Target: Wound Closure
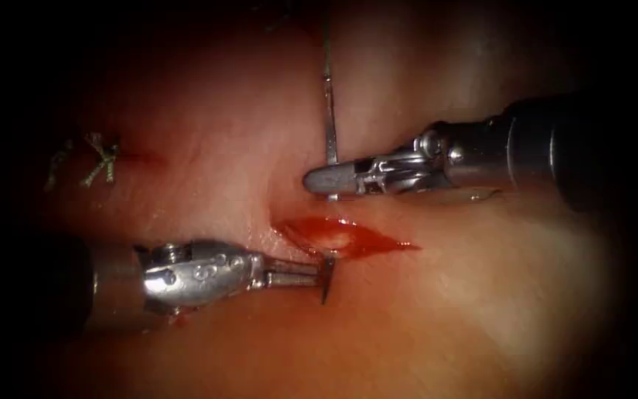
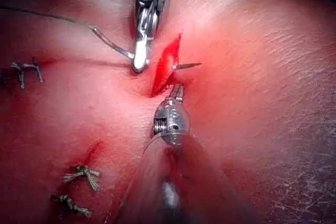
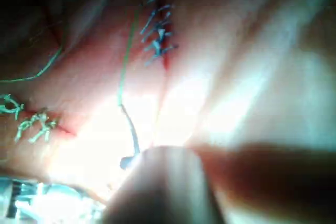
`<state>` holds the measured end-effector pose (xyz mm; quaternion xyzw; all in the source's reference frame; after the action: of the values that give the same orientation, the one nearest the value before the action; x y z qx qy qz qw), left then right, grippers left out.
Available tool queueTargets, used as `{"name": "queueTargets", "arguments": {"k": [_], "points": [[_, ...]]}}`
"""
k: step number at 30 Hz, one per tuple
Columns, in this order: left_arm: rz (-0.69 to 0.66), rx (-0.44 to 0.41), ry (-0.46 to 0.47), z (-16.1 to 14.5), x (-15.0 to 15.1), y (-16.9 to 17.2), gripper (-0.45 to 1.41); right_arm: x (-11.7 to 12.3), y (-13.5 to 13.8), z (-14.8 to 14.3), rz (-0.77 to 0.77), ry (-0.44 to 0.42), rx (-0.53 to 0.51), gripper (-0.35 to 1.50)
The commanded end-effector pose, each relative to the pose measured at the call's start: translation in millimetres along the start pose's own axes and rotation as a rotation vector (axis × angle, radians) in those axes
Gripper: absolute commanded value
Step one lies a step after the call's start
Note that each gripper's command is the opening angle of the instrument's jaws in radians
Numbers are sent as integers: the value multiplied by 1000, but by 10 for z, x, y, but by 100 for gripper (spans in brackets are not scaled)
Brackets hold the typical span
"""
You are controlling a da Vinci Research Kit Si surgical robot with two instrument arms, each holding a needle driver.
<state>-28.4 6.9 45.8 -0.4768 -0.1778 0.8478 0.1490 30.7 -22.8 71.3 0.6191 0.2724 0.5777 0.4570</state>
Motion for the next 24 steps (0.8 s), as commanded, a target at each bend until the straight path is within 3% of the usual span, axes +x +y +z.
{"name": "queueTargets", "arguments": {"k": [1,6,8,10,11,12,13,14,15,16,19,24], "points": [[2,-1,1,8,-3,-2,-45,-1,2,10,9,-13,3,-35],[2,-1,1,8,-3,-2,-45,-5,1,12,13,-20,4,-35],[2,-1,1,8,-3,-2,-45,3,0,7,17,61,33,-35],[2,-1,1,8,-3,-2,-45,6,0,5,0,88,50,-35],[8,-1,1,8,-3,-2,-45,13,2,0,-61,155,71,58],[8,-1,1,8,-3,-2,-45,17,3,-2,-89,182,79,81],[8,-1,1,8,-3,-2,-45,17,3,-2,-89,182,79,81],[14,-1,1,8,-3,-2,-45,19,4,-3,-117,190,77,100],[19,-1,1,7,-3,-2,-45,23,5,-6,-191,210,64,106],[53,-3,1,5,0,-1,-45,33,8,-13,-431,252,8,108],[95,-6,1,1,6,0,-43,42,11,-20,-710,249,-116,118],[184,-4,36,-5,12,1,-13,52,15,-32,-761,247,-166,120]]}}
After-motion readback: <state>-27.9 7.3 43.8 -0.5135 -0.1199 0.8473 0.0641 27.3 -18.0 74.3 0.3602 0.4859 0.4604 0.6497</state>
